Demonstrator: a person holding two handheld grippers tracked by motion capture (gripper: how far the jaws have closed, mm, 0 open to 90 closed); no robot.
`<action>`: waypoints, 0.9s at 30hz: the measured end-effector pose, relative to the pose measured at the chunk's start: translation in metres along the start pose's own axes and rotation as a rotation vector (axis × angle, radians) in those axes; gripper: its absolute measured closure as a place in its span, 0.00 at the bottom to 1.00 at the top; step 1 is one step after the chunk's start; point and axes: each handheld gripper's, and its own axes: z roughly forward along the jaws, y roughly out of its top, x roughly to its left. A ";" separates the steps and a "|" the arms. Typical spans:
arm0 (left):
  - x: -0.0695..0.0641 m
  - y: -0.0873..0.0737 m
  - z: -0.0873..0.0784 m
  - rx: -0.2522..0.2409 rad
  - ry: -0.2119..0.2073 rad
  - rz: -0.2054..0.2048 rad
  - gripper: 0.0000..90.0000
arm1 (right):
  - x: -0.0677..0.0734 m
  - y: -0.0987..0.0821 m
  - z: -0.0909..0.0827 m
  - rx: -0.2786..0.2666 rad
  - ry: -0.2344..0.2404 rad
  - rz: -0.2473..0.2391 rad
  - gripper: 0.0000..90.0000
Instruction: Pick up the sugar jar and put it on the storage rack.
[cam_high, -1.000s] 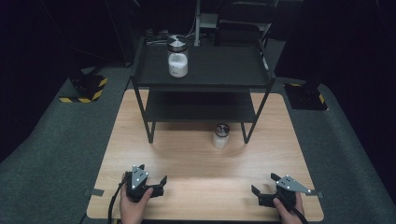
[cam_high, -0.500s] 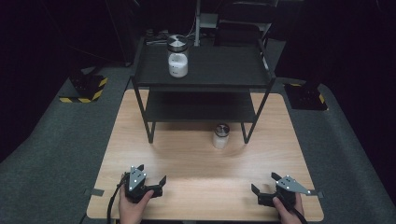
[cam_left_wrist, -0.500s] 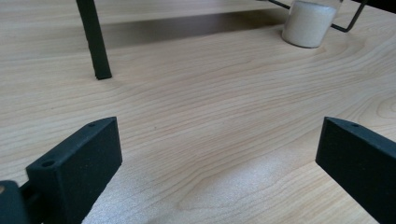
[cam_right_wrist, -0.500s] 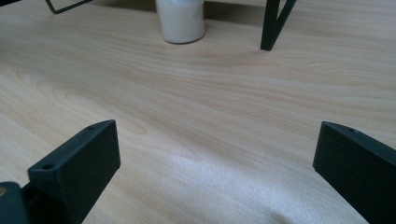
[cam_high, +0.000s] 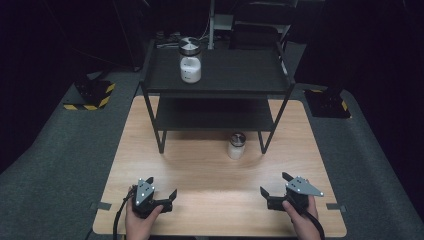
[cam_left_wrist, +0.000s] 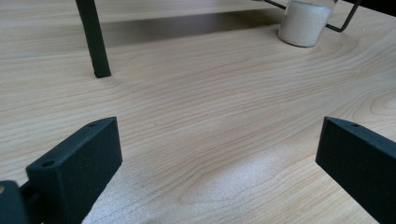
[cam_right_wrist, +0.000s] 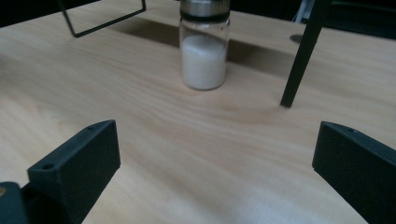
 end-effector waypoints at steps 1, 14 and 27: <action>-0.001 0.000 0.000 0.002 0.001 0.003 0.01 | -0.001 0.003 0.003 0.003 0.004 0.004 0.01; -0.001 0.000 0.002 -0.002 -0.001 -0.007 0.01 | -0.003 0.027 0.045 0.009 0.038 -0.031 0.00; -0.001 0.000 0.002 -0.002 -0.003 -0.002 0.01 | -0.001 0.032 0.084 0.004 0.068 -0.021 0.00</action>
